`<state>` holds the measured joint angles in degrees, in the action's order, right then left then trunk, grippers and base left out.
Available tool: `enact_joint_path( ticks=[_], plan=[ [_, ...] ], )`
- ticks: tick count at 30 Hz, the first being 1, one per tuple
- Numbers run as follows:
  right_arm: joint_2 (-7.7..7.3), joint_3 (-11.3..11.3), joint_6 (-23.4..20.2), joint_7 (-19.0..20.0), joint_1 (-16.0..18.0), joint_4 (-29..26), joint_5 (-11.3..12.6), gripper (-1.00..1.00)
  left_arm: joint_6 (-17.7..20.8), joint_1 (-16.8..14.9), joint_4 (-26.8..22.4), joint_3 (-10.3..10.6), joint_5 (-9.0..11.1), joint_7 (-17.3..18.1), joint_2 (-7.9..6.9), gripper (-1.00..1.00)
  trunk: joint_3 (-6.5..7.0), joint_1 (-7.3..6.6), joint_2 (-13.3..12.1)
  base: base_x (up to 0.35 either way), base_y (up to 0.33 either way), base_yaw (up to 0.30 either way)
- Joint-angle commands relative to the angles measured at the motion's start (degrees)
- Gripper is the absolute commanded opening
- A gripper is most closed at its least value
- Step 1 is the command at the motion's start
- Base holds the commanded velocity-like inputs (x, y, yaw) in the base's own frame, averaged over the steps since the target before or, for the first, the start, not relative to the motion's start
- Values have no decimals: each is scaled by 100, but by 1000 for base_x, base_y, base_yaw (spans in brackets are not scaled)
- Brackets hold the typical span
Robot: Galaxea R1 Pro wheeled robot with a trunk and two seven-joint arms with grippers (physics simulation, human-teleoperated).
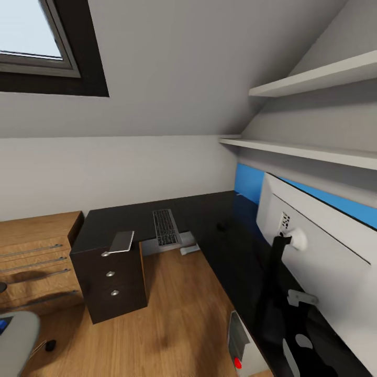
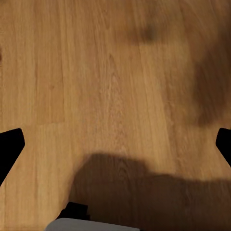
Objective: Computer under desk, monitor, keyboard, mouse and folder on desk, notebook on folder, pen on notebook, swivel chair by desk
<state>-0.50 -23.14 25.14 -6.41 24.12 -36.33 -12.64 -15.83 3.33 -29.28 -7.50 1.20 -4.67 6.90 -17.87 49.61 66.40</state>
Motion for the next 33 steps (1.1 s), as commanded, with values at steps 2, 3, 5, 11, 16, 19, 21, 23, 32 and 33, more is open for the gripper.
enact_joint_path(
  ticks=[2, 3, 5, 11, 16, 19, 21, 23, 32, 33],
  plan=[
    [-57, -17, 7, -44, 5, 2, -48, 100, -8, 1, -7, -14, 12, 2, 4, 100, -5, 0, 4, -2, 0, 0],
    [-78, -19, 4, -46, 5, 1, -44, 100, -8, 1, -7, -14, 12, 2, 4, 100, -5, 0, 4, -1, 0, 0],
    [-146, -25, -4, -54, 5, -3, -33, 100, -8, 1, -7, -14, 12, 2, 4, 100, -5, 0, 4, 0, 0, 0],
    [-420, -85, -24, -69, 5, -6, 31, 100, -9, 1, -7, -22, 12, 2, 4, 100, -5, 0, 4, 0, 0, 0],
    [-557, -193, -21, -52, 5, -6, 302, 100, -8, 1, -7, -23, 12, 2, 4, 100, -5, 0, 4, 0, 0, 0],
    [-594, -210, -19, -43, 5, -6, 398, 100, -8, 1, -7, -23, 12, 2, 4, 100, -5, 0, 4, 0, 0, 0],
    [-606, -214, -14, -39, 5, -6, 430, 100, -8, 1, -7, -23, 12, 2, 4, 100, -5, 0, 4, 0, 0, 0],
    [-612, -216, -12, -38, 5, -6, 447, 100, -8, 1, -7, -23, 12, 2, 4, 100, -5, 0, 4, 0, 0, 0],
    [-618, -218, -2, -28, 5, -6, 463, 100, -11, 1, -7, -23, 12, 2, 4, 100, -5, 0, 4, 0, 0, 0],
    [-618, -218, -2, -28, 5, -6, 464, 100, -12, 1, -7, -23, 12, 2, 4, 100, -5, 0, 4, 0, 0, 0]
  ],
)
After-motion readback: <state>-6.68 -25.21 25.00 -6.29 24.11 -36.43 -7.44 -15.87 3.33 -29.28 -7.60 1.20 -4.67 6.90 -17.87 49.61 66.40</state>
